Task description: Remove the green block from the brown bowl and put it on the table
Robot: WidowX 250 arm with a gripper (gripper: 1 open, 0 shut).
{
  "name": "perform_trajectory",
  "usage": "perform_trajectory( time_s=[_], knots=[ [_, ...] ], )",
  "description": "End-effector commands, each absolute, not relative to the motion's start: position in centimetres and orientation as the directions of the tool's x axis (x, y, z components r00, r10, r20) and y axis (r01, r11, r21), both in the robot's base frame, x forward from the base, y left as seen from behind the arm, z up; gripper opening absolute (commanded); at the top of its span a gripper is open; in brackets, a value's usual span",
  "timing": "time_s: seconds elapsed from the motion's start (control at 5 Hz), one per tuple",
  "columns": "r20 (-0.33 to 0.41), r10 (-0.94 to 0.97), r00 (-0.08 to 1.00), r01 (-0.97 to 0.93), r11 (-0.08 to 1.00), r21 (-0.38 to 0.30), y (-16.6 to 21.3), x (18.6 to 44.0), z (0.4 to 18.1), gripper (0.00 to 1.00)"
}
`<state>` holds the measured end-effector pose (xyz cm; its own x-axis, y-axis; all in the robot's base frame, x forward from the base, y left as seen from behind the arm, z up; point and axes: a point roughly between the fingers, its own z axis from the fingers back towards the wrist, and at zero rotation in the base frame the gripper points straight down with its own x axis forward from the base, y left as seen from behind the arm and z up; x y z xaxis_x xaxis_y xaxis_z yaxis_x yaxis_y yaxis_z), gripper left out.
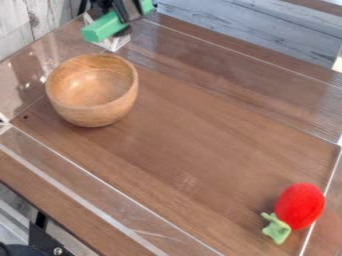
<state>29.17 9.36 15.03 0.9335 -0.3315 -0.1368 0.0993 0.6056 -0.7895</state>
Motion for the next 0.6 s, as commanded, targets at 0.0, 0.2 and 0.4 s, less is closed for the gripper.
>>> perform_trajectory(
  time_s=[0.0, 0.2, 0.4],
  knots=[
    [-0.075, -0.36, 0.93, 0.178, 0.619, -0.765, 7.2, 29.6, 16.4, 0.0],
    [-0.066, -0.385, 0.92, 0.197, 0.603, -0.773, 5.2, 30.0, 15.9, 0.0],
    [-0.055, -0.407, 0.912, 0.215, 0.588, -0.78, 4.7, 29.8, 16.1, 0.0]
  ],
)
